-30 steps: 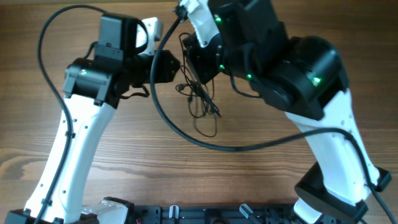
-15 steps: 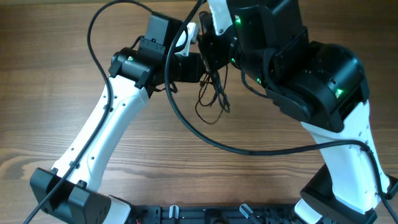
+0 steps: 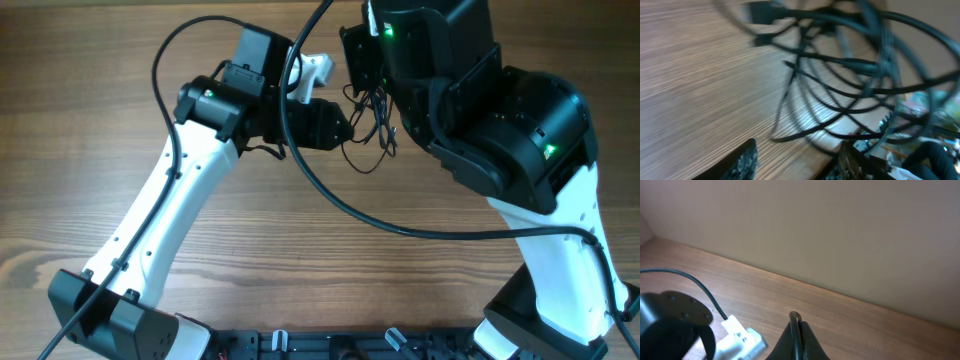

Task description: Untangle cables

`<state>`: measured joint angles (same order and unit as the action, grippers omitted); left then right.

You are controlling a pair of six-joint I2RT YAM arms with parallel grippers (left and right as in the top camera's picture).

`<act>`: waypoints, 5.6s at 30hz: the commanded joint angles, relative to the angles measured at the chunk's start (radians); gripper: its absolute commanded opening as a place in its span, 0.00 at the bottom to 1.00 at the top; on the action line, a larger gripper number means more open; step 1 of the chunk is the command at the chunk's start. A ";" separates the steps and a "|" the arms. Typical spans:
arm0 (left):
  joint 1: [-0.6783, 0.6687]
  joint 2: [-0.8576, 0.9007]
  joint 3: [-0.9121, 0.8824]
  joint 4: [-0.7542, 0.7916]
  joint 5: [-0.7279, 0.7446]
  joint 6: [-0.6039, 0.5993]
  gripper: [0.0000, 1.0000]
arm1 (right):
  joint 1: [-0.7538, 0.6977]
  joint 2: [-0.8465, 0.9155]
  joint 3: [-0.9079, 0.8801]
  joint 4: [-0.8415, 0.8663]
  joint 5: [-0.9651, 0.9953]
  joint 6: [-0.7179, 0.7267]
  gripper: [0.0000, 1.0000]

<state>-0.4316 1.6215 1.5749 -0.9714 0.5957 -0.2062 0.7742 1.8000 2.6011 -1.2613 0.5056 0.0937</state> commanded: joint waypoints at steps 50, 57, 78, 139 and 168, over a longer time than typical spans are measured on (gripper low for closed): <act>1.244 -0.409 -0.006 -0.235 -0.115 -0.087 0.04 | -0.789 -0.063 0.004 -0.198 -0.093 0.227 0.04; 1.045 -0.346 -0.006 -0.279 0.119 0.171 0.04 | -0.793 -0.024 0.002 -0.171 -0.922 -0.062 0.05; 0.506 -0.344 -0.006 -0.126 -0.199 0.055 0.44 | -0.343 0.158 -0.215 -0.284 -0.916 -0.229 0.96; 0.559 -0.286 -0.006 -0.280 -0.657 -0.192 0.38 | 0.112 0.689 -0.470 0.270 -0.895 -0.222 0.30; 0.356 -0.286 -0.006 -0.212 -0.345 -0.133 0.79 | -0.034 0.152 -0.466 -0.009 -0.883 -0.304 0.04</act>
<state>0.0006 1.3315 1.5681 -1.2251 0.2180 -0.3889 0.7406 1.9697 2.1265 -1.2598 -0.3801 -0.1837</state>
